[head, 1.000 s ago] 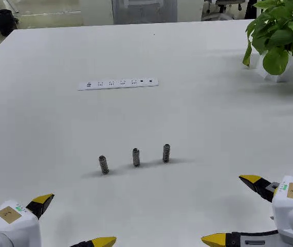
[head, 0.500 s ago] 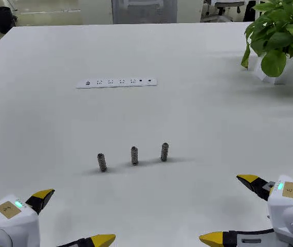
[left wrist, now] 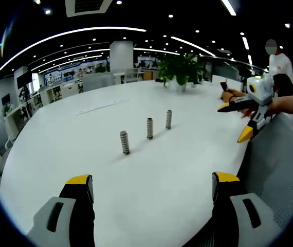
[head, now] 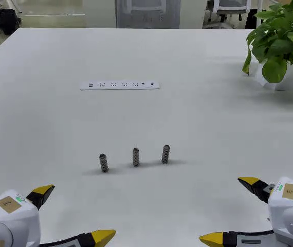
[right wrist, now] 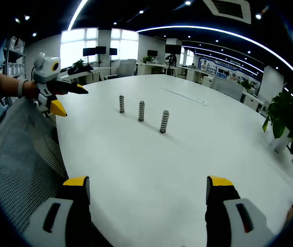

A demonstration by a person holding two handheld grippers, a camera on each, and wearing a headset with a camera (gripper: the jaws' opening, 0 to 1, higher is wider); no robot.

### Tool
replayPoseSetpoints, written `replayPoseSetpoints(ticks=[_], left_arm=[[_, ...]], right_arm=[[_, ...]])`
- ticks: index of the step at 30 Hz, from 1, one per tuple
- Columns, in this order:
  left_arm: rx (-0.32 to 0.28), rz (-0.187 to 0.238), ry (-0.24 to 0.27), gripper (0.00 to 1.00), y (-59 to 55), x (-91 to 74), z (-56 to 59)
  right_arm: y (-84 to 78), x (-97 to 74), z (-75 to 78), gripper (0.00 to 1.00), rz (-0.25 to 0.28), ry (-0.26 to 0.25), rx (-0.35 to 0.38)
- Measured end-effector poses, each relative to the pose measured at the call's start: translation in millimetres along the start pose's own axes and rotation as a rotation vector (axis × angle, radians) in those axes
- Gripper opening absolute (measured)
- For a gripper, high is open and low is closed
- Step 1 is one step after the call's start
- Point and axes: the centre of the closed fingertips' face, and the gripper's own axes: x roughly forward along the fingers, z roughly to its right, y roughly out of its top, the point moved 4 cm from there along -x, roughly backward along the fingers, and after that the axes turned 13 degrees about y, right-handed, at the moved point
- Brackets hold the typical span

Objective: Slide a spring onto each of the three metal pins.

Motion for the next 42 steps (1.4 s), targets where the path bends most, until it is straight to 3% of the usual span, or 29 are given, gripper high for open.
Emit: replayPoseSetpoints(ticks=[42], left_arm=[[0.01,-0.021,-0.007,0.97,-4.4,0.2,2.0]], right_arm=[[-0.7,0.9,-3.0,0.95,-0.001,0.012,0.001]])
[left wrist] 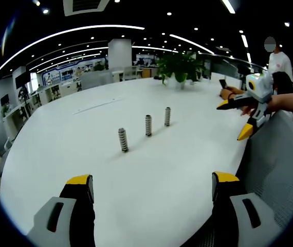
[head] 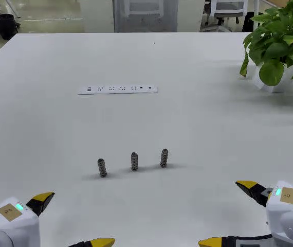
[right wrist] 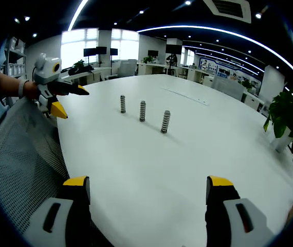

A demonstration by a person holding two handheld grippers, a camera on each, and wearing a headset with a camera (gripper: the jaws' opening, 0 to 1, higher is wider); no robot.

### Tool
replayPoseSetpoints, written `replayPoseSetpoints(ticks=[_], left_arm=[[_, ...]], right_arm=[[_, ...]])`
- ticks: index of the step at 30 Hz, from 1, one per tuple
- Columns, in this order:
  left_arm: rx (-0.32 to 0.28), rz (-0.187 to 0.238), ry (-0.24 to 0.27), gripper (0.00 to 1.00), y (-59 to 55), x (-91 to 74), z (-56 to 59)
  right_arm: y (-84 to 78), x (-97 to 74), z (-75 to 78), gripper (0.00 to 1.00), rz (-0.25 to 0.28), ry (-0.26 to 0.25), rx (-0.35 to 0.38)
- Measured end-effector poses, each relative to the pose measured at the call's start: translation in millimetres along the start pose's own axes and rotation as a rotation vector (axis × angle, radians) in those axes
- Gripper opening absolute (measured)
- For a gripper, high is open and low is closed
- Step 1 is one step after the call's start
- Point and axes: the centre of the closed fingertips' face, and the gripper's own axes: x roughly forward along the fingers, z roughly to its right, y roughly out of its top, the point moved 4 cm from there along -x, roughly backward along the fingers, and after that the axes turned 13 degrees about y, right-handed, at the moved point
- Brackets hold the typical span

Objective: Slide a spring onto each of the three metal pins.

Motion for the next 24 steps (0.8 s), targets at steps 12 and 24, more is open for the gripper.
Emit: replayPoseSetpoints(ticks=[12,24], left_arm=[[-0.01,0.012,0.011,0.98,1.5,-0.2,-3.0],[-0.008,0.025,0.011,0.98,4.4,-0.7,-1.5]], right_arm=[[12.0,-11.8,9.6,0.93,0.116,-0.043,0.063],[14.8,-10.2,5.5,0.93,0.097,-0.039,0.045]])
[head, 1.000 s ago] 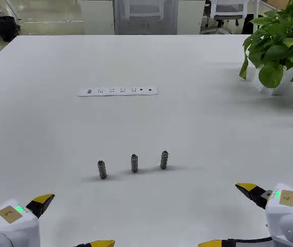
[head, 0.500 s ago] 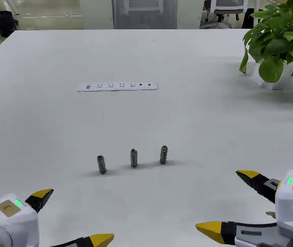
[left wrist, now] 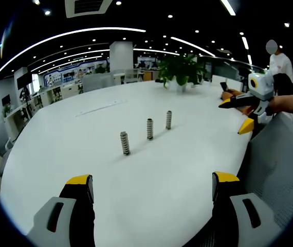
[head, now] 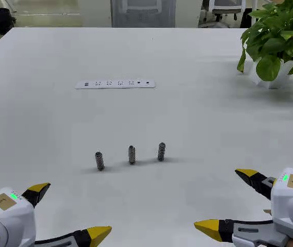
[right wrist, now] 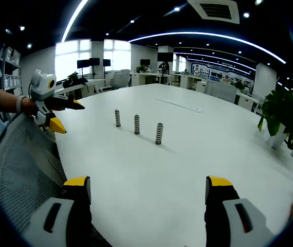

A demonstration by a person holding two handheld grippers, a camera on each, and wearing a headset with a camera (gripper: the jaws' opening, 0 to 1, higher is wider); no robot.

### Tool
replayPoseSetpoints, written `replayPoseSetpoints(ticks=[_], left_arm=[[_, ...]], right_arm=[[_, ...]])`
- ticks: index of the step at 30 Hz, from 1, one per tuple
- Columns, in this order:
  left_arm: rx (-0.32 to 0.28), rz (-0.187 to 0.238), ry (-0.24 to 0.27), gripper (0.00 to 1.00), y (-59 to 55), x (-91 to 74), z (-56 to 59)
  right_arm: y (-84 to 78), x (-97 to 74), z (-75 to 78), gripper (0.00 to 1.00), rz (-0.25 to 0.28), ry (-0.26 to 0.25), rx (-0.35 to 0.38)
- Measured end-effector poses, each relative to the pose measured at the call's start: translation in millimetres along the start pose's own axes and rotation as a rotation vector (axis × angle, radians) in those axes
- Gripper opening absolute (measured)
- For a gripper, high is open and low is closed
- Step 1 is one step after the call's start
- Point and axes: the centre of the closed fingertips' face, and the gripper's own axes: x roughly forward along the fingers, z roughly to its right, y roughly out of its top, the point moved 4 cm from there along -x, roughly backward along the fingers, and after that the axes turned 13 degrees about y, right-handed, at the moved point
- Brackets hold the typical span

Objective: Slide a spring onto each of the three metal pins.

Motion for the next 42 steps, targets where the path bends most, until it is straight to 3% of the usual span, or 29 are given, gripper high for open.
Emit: replayPoseSetpoints(ticks=[8,12,14,16,20,26,29,31,32,35,42], left_arm=[[0.011,-0.007,-0.006,0.98,-0.7,0.4,1.3],[0.017,-0.002,-0.004,0.98,0.2,0.0,0.7],[0.008,0.002,-0.003,0.98,0.5,-0.1,-0.8],[0.01,0.003,-0.006,0.98,0.8,-0.2,0.3],[0.022,0.004,-0.024,0.98,0.4,0.4,3.6],[0.02,0.011,-0.022,0.98,1.8,-0.3,3.6],[0.031,0.007,-0.028,0.98,1.0,-0.5,5.2],[0.052,-0.004,-0.034,0.98,-0.8,0.3,7.7],[0.061,-0.01,-0.037,0.98,-1.7,0.6,8.6],[0.058,-0.017,-0.039,0.98,-4.3,0.0,5.6],[0.02,-0.012,0.018,0.98,-3.1,0.1,-5.1]], right_arm=[[0.3,1.7,-1.7,0.93,0.0,0.015,-0.012],[9.4,1.1,-6.6,0.93,0.018,0.034,-0.024],[12.9,1.4,-7.9,0.93,0.003,0.049,-0.054],[14.9,0.4,-5.9,0.93,-0.053,0.063,-0.123],[20.4,0.5,-1.9,0.94,-0.048,0.066,-0.122],[10.2,12.5,-16.9,0.94,-0.067,0.09,-0.122],[-2.4,18.3,-21.7,0.94,-0.069,0.094,-0.094],[-14.7,19.9,-23.9,0.95,-0.165,0.125,-0.096],[-5.9,20.6,-19.7,0.94,-0.132,0.077,-0.139],[-3.5,24.0,-23.0,0.96,-0.086,0.097,-0.082],[-9.3,27.9,-32.8,0.95,-0.128,0.143,-0.112]])
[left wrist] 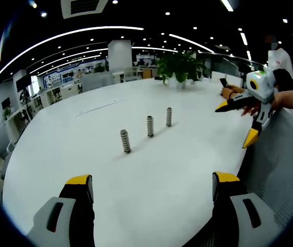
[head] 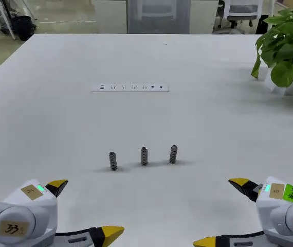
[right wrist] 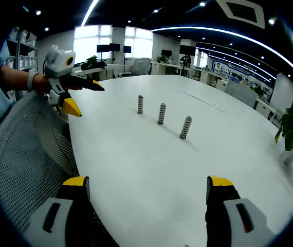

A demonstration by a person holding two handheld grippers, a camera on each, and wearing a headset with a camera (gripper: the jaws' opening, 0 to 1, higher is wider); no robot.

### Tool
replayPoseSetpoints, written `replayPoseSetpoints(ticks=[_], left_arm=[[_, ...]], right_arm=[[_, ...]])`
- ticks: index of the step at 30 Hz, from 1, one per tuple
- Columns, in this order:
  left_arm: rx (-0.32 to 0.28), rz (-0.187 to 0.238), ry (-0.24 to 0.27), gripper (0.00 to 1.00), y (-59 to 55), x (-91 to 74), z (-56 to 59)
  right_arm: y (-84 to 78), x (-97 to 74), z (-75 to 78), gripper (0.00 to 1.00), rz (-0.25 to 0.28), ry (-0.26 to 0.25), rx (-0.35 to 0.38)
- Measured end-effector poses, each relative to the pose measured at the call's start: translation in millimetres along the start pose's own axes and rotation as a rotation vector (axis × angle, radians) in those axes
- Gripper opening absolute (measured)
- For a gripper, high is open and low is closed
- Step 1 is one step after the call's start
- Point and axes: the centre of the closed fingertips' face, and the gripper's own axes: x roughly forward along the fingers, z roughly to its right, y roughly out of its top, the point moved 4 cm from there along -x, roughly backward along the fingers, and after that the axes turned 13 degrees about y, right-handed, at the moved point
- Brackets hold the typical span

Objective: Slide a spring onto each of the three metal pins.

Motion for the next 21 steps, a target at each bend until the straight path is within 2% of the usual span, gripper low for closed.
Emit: replayPoseSetpoints(ticks=[4,10,18,21], left_arm=[[-0.013,0.01,0.02,0.98,0.7,-1.4,-3.1],[0.007,0.008,0.023,0.98,1.7,-1.5,-2.5],[0.047,-0.009,-0.021,0.98,-1.6,-0.2,3.3],[0.055,-0.016,-0.041,0.98,-1.6,0.1,9.2]], right_arm=[[-1.6,2.9,-6.7,0.95,-0.023,0.033,-0.011],[-3.3,5.3,-9.7,0.95,-0.034,0.056,-0.015],[-1.6,1.9,-5.7,0.95,-0.022,0.03,-0.01],[-1.8,1.1,-2.3,0.95,-0.013,0.016,-0.006]])
